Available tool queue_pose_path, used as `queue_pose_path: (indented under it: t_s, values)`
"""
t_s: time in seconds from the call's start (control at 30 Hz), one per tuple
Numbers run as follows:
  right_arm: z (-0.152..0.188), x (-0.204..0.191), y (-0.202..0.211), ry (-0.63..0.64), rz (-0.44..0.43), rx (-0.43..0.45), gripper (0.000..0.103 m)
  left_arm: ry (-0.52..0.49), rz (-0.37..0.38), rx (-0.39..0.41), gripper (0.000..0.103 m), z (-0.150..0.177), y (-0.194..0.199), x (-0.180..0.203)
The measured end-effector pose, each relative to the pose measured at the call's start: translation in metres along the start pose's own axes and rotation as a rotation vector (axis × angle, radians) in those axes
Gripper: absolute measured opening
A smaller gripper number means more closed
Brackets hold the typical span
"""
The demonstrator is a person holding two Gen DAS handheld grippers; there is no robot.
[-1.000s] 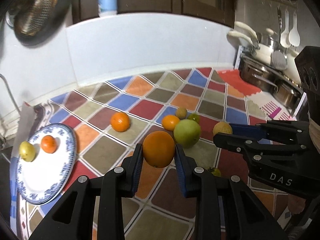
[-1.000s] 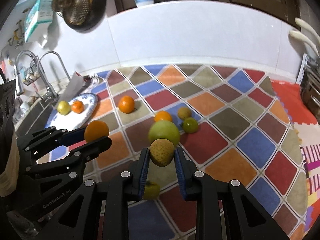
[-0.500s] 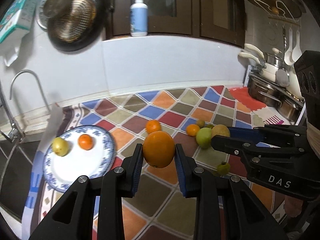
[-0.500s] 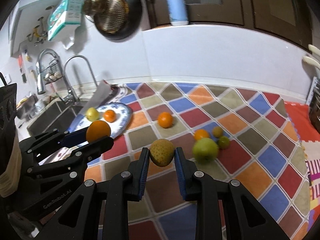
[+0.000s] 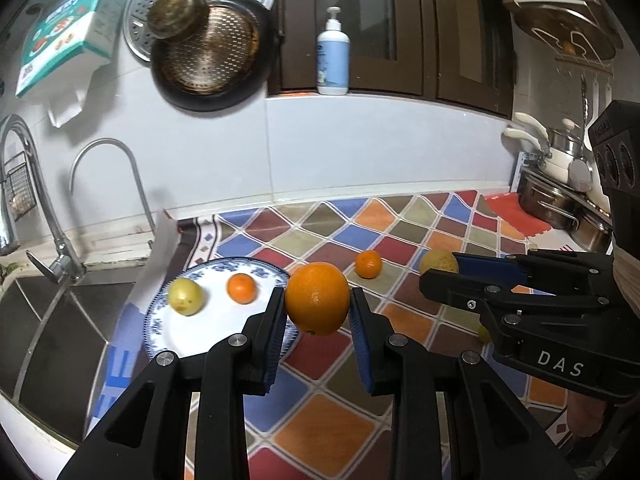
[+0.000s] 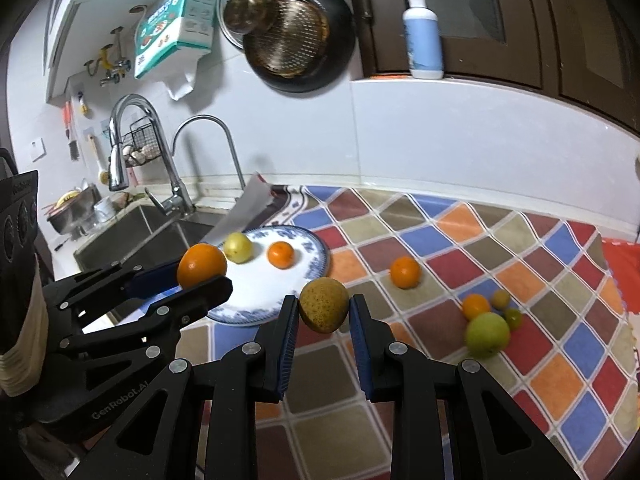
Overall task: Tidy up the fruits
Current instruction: 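Carry the orange and small brown fruit over the plate with both grippers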
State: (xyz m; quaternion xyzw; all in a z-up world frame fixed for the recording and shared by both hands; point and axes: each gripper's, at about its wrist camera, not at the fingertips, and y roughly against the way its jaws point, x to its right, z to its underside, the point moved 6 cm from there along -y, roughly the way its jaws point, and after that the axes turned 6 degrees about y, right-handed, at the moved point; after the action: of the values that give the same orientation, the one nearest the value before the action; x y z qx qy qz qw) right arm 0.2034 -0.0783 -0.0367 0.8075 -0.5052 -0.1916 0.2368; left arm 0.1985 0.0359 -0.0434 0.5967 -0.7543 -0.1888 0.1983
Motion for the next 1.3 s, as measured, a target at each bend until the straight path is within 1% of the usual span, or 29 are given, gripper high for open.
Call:
queue_pose_path:
  t_s: [0.33, 0.7, 0.97, 1.3]
  values:
    - [-0.017, -0.037, -0.031, 0.015, -0.017, 0.001, 0.027, 0.030, -0.037, -0.011, 0.031, 0.001, -0.007, -0.053]
    - [-0.031, -0.065, -0.086, 0.039, -0.052, -0.045, 0.027, 0.072, -0.084, -0.050, 0.031, 0.007, -0.031, -0.105]
    - [-0.028, -0.071, -0.127, 0.051, -0.066, -0.113, 0.027, 0.093, -0.105, -0.108, 0.031, 0.015, -0.063, -0.131]
    - [-0.023, -0.069, -0.175, 0.061, -0.090, -0.193, 0.027, 0.127, -0.129, -0.190, 0.031, 0.029, -0.099, -0.152]
